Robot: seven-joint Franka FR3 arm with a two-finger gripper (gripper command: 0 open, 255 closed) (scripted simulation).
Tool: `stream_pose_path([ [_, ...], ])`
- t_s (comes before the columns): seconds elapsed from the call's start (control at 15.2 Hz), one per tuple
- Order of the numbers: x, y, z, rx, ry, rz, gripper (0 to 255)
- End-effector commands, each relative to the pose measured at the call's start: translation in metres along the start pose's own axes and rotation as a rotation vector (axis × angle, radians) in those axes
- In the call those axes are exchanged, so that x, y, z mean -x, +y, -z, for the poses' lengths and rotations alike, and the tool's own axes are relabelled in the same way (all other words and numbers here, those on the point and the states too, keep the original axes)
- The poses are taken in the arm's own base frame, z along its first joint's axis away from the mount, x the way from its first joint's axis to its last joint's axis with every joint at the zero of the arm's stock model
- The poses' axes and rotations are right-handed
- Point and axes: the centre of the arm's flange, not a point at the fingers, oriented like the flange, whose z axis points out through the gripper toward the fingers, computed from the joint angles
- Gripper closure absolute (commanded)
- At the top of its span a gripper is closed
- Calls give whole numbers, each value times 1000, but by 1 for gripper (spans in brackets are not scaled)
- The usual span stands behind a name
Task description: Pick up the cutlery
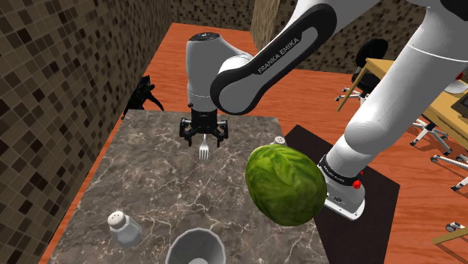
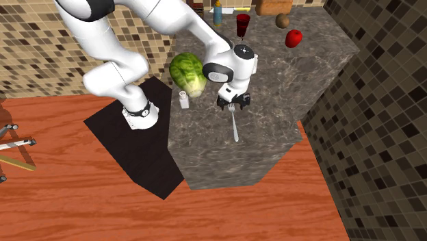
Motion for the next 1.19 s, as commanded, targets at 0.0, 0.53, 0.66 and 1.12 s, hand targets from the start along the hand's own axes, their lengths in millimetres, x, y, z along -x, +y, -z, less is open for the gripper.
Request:
stream_pose_path([
  [0.0, 0, 0, -2, 0, 0, 0, 255],
  [0.53, -3, 3, -3, 0, 0, 0, 255],
  [0.66, 0, 0, 3, -1, 0, 0, 255],
  [1.12, 2, 1, 40, -1, 0, 0, 255],
])
